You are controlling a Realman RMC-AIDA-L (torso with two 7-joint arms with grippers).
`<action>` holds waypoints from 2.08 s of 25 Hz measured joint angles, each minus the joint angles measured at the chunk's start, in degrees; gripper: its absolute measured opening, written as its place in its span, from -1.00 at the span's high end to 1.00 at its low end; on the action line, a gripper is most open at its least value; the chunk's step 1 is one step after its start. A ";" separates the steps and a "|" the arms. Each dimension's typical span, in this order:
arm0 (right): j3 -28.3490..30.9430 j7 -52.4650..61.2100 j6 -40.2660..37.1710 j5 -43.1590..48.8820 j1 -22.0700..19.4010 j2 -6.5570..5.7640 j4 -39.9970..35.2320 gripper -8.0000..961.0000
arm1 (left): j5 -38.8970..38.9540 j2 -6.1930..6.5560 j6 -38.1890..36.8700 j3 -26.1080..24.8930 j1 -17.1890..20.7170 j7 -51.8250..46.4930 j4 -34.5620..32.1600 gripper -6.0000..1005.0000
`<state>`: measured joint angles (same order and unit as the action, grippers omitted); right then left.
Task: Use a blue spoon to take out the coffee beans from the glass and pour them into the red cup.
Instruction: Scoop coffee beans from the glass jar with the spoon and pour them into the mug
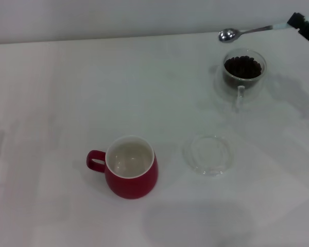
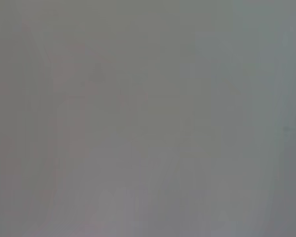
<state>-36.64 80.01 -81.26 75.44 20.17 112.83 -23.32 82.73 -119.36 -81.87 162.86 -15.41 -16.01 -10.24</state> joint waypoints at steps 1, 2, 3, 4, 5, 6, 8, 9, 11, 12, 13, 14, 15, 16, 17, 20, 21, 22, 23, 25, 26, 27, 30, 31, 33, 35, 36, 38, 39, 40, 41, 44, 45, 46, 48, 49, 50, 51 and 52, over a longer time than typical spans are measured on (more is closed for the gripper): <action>0.02 -0.62 0.68 -0.02 -0.09 -0.06 -0.36 0.67 | -0.01 0.00 -0.01 0.00 0.17 0.00 -0.01 -0.56; 0.04 -1.30 1.24 -0.06 -0.27 -0.08 -0.65 0.67 | -0.01 0.00 -0.04 0.00 0.59 0.00 -0.08 -0.57; 0.07 -2.17 1.82 -0.12 -0.50 -0.08 -0.91 0.67 | -0.02 0.00 -0.08 0.00 0.79 0.00 -0.13 -0.57; 0.09 -2.80 2.05 -0.13 -0.65 -0.12 -1.02 0.67 | -0.03 0.00 -0.14 0.00 0.98 -0.02 -0.20 -0.57; 0.09 -4.14 2.30 -0.12 -0.86 -0.21 -1.09 0.67 | -0.03 0.00 -0.17 0.00 1.12 -0.05 -0.28 -0.57; 0.03 -5.27 2.34 -0.10 -1.00 -0.32 -1.12 0.67 | -0.03 0.00 -0.19 0.00 1.19 -0.06 -0.29 -0.57; -0.25 -8.02 2.16 0.06 -1.28 -0.59 -1.20 0.67 | -0.03 0.00 -0.21 -0.01 1.25 -0.06 -0.29 -0.57; -0.36 -9.06 1.98 0.23 -1.38 -0.70 -1.24 0.67 | -0.03 0.00 -0.21 0.00 1.26 -0.06 -0.27 -0.57; -0.45 -10.55 1.74 0.98 -1.75 -0.81 -1.52 0.67 | -0.03 0.00 -0.21 -0.01 1.26 -0.06 -0.24 -0.57; -0.47 -11.22 1.66 1.38 -1.98 -0.82 -1.75 0.67 | -0.03 0.00 -0.20 -0.01 1.26 -0.05 -0.26 -0.57; -0.48 -12.01 1.65 1.84 -2.24 -0.82 -2.07 0.67 | -0.03 0.00 -0.14 -0.01 1.26 -0.04 -0.27 -0.57; -0.50 -13.15 1.67 2.36 -2.53 -0.73 -2.41 0.67 | -0.03 0.00 -0.02 -0.01 1.26 -0.03 -0.28 -0.57; -0.51 -14.05 1.79 2.69 -2.69 -0.63 -2.55 0.67 | -0.03 0.00 0.16 -0.01 1.24 -0.03 -0.27 -0.57; -0.52 -15.72 1.99 2.98 -2.96 -0.49 -2.65 0.67 | -0.03 0.00 0.35 0.00 1.22 -0.03 -0.26 -0.57; -0.52 -15.72 1.99 2.98 -2.96 -0.49 -2.65 0.67 | -0.03 0.00 0.47 0.00 1.20 -0.03 -0.25 -0.57; -0.53 -17.12 2.52 2.98 -3.19 -0.40 -2.66 0.67 | -0.03 0.00 0.53 0.00 1.16 -0.02 -0.42 -0.57; -0.53 -17.63 2.82 2.98 -3.19 -0.35 -2.59 0.67 | -0.03 0.00 0.54 -0.01 1.13 -0.02 -0.44 -0.57; -0.54 -18.37 3.32 3.00 -3.19 -0.19 -2.39 0.67 | -0.03 0.00 0.54 -0.01 1.13 -0.02 -0.44 -0.57; -0.54 -19.57 4.44 3.07 -3.17 0.27 -2.27 0.67 | -0.03 0.00 0.56 -0.01 1.13 -0.01 -0.44 -0.57; -0.54 -20.24 5.00 3.10 -3.17 0.55 -2.32 0.67 | -0.03 -0.02 0.57 0.00 1.13 0.00 -0.44 -0.57; -0.55 -20.80 5.32 3.12 -3.19 0.75 -2.42 0.67 | -0.03 -0.05 0.57 0.00 1.15 0.00 -0.46 -0.57; -0.58 -21.40 5.60 3.22 -3.21 0.92 -2.54 0.67 | -0.03 -0.06 0.58 -0.01 1.16 0.00 -0.49 -0.57; -0.72 -22.33 6.31 4.04 -3.12 1.08 -2.61 0.67 | -0.11 -0.11 0.58 -0.01 1.30 0.01 -0.50 -0.57; -0.82 -22.34 6.77 4.34 -3.05 1.09 -2.57 0.67 | -0.11 -0.11 0.58 -0.01 1.30 0.01 -0.50 -0.57; -1.14 -22.39 7.37 4.56 -3.00 1.10 -2.53 0.67 | -0.40 -0.18 0.58 -0.01 1.48 0.02 -0.50 -0.57; -1.40 -22.45 7.75 4.78 -2.95 1.11 -2.47 0.67 | -0.43 -0.18 0.58 -0.01 1.52 0.02 -0.50 -0.57; -1.42 -22.48 7.82 4.98 -2.93 1.12 -2.40 0.67 | -0.44 -0.18 0.58 0.00 1.55 0.01 -0.50 -0.57; -1.42 -22.46 7.95 5.48 -2.93 1.14 -2.24 0.67 | -0.46 -0.14 0.58 0.00 1.60 0.02 -0.49 -0.57; -1.42 -22.46 7.95 5.48 -2.93 1.14 -2.24 0.67 | -0.46 -0.14 0.58 0.00 1.60 0.02 -0.49 -0.57; -1.42 -22.38 8.01 5.64 -2.93 1.14 -2.19 0.67 | -0.47 -0.11 0.58 0.00 1.61 0.02 -0.49 -0.57; -1.42 -22.27 8.07 5.78 -2.93 1.16 -2.14 0.67 | -0.47 -0.10 0.58 0.00 1.59 0.02 -0.48 -0.57; -1.42 -21.46 8.15 5.93 -2.94 1.23 -2.05 0.67 | -0.47 -0.09 0.57 -0.01 1.49 0.02 -0.49 -0.57; -1.42 -20.89 8.19 5.93 -2.97 1.24 -2.05 0.67 | -0.47 -0.09 0.58 -0.01 1.45 0.02 -0.48 -0.57; -1.42 -20.19 8.25 5.94 -2.99 1.24 -2.05 0.67 | -0.47 -0.09 0.57 -0.01 1.40 0.02 -0.48 -0.57; -1.41 -18.19 8.61 5.95 -3.04 1.25 -2.19 0.67 | -0.47 -0.08 0.57 -0.01 1.38 0.00 -0.48 -0.57; -1.41 -17.09 8.74 5.95 -3.09 1.25 -2.32 0.67 | -0.47 -0.08 0.57 0.00 1.37 -0.01 -0.48 -0.56; -1.41 -16.17 8.79 5.95 -3.14 1.24 -2.45 0.67 | -0.47 -0.08 0.57 0.00 1.35 -0.04 -0.48 -0.56; -1.41 -15.13 8.82 5.96 -3.18 1.20 -2.60 0.67 | -0.47 -0.08 0.56 0.00 1.32 -0.09 -0.48 -0.56; -1.41 -13.99 8.83 5.97 -3.21 1.09 -2.66 0.67 | -0.47 -0.08 0.56 -0.05 1.28 -0.11 -0.48 -0.56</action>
<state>-38.06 66.02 -72.43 81.41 16.97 113.92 -25.98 82.26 -119.44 -81.31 162.82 -14.13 -16.11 -10.72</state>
